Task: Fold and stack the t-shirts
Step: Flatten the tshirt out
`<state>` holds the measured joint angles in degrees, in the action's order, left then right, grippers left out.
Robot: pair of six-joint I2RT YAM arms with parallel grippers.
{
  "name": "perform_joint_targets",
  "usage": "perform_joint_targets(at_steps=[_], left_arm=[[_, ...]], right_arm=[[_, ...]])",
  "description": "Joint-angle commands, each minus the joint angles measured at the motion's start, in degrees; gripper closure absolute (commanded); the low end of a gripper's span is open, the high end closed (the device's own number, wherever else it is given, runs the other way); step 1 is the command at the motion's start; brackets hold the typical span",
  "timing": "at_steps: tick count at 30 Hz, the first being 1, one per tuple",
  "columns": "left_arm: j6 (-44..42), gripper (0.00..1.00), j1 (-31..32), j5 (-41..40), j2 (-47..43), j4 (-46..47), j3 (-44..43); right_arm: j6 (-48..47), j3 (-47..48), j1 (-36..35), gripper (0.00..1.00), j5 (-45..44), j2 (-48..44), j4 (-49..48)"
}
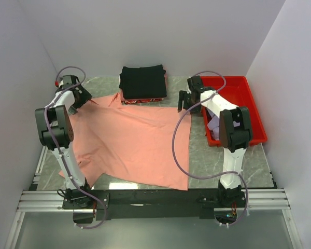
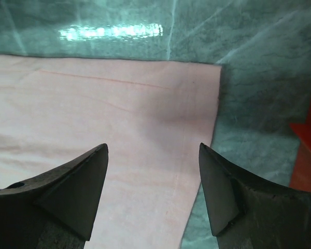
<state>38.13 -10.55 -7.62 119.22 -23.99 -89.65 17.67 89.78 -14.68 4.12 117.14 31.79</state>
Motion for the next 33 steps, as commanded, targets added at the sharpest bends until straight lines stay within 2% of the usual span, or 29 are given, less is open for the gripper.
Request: perform_joint_targets(at_steps=[1,6,10,14,18,21,28,33], left_arm=[[-0.3,0.0,0.0,-1.2,-10.4,-1.3,1.6],[2.5,0.01,0.1,0.4,-22.3,-1.6,11.3],[3.5,0.0,0.9,4.4,-32.6,2.7,25.9],[4.7,0.01,2.6,7.2,-40.7,5.7,35.8],[6.3,0.01,3.2,6.6,-41.3,5.6,41.1],[7.8,0.01,3.2,2.9,-41.7,7.0,42.6],[8.3,0.01,2.3,1.6,-38.3,9.4,43.9],[8.2,0.0,1.2,1.5,-34.1,10.1,43.6]], right_arm=[[-1.3,0.9,-1.2,0.22,-1.0,-8.5,0.5],[0.9,-9.7,-6.1,0.21,-1.7,-17.2,-1.8],[3.4,-18.7,-11.3,0.21,-3.2,-23.4,-2.7],[5.9,-28.0,-16.4,0.21,-0.6,-29.8,-5.8],[6.9,-34.6,-17.6,0.21,3.9,-29.6,-11.5],[6.9,-36.0,-17.5,0.21,4.7,-27.3,-12.9],[6.3,-36.3,-16.5,0.21,2.7,-22.2,-12.5],[5.1,-36.1,-12.8,0.21,3.6,-20.3,-12.5]])
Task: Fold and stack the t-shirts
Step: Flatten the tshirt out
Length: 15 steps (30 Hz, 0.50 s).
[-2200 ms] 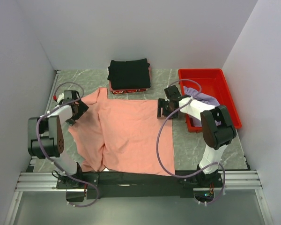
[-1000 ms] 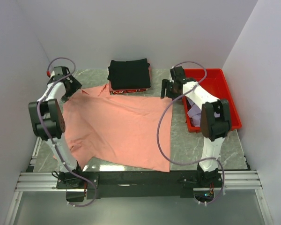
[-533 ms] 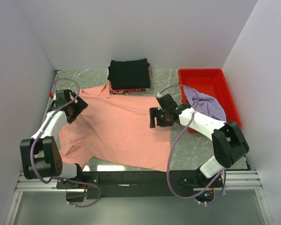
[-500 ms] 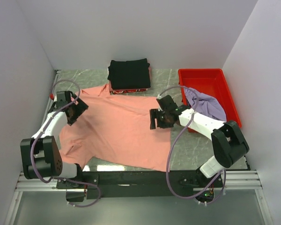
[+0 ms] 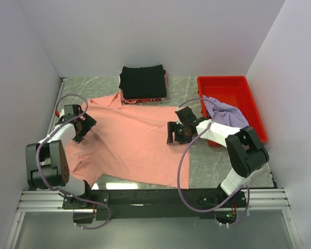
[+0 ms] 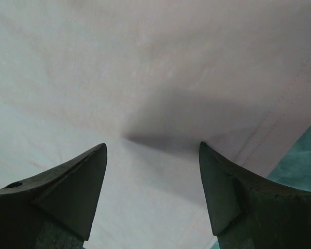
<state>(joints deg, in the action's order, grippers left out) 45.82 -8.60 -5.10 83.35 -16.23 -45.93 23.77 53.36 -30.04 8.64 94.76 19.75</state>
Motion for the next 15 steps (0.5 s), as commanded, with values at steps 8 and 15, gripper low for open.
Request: perform_joint_targets(at_steps=[8,15], left_arm=[[-0.7,0.01,-1.2,0.5,8.2,4.7,-3.7],[-2.8,0.01,-1.2,3.3,16.2,5.3,-9.9]], right_arm=[[-2.5,2.4,8.9,0.22,0.6,5.5,0.1],[-3.2,8.3,10.9,0.22,0.4,9.1,2.1]])
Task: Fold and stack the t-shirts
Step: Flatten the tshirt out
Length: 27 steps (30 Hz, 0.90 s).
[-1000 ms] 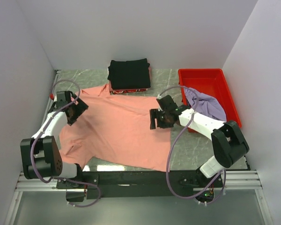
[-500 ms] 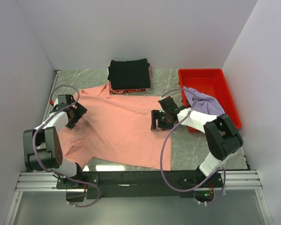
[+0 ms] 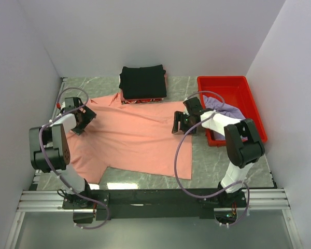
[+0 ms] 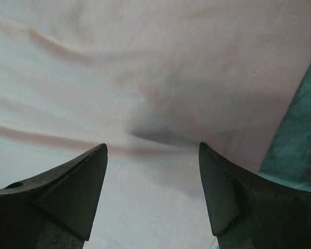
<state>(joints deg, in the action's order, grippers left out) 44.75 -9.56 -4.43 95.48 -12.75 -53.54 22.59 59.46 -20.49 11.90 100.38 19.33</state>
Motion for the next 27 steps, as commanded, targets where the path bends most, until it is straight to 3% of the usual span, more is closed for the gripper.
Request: perform_joint_targets(at_steps=[1,7,15,21,27], left_arm=[[-2.0,0.0,-0.2,3.1,5.1,2.4,-3.9],[-2.6,0.01,-0.1,6.7,10.8,1.9,-9.5],[-3.4,0.0,-0.2,8.3,9.6,-0.3,-12.5],[0.1,0.0,0.8,4.6,-1.1,-7.4,-9.2],[13.6,0.01,6.6,-7.3,-13.8,-19.7,-1.0]], right_arm=[[-2.0,3.1,1.6,0.22,-3.2,4.6,2.9],[-2.4,8.6,2.9,0.22,-4.3,7.4,4.9],[-2.3,13.1,4.1,0.22,-3.6,9.5,4.5],[-2.3,10.8,4.1,0.21,-3.5,3.0,2.7],[-1.8,7.5,3.8,0.21,-2.3,-5.1,1.2]])
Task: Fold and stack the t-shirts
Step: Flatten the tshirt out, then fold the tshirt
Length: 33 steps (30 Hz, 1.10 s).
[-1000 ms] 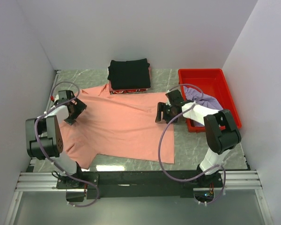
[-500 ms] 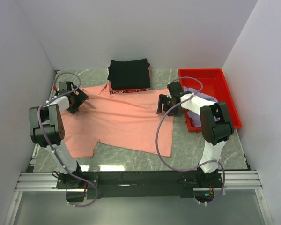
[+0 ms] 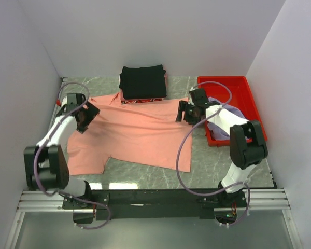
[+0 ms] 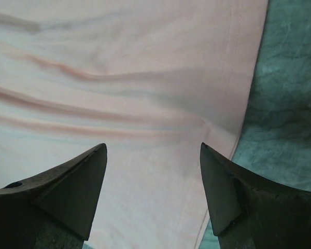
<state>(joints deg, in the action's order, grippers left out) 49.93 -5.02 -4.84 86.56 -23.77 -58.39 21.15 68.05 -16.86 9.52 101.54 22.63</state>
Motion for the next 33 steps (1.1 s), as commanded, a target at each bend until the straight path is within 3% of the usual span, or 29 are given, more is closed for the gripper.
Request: perform_joint_targets(at_steps=[1,6,11,15,22,33], left_arm=[[9.6,0.01,2.1,-7.5,-8.0,-11.8,5.4],[15.7,0.0,2.5,-9.1,-21.6,-16.2,19.1],[21.7,0.0,2.5,-14.9,-35.0,-21.9,24.9],[25.8,0.01,2.5,-13.5,-36.6,-26.1,26.0],[33.3,0.01,2.6,-14.8,-32.2,-33.0,25.4],[35.0,0.13,2.6,-12.2,-33.9,-28.9,30.8]], right_arm=[[-0.2,-1.6,0.0,0.21,0.1,-7.0,-2.3],[0.6,-4.6,-0.8,0.2,-2.0,-11.1,-1.7],[1.4,-7.1,-1.3,0.2,-1.3,-15.3,-2.5],[2.1,-9.0,-1.3,0.2,-1.8,-17.2,-2.8],[2.3,-10.5,-1.3,0.19,-1.3,-17.6,-3.9],[1.3,-9.7,-1.2,0.2,-0.8,-14.4,-3.7]])
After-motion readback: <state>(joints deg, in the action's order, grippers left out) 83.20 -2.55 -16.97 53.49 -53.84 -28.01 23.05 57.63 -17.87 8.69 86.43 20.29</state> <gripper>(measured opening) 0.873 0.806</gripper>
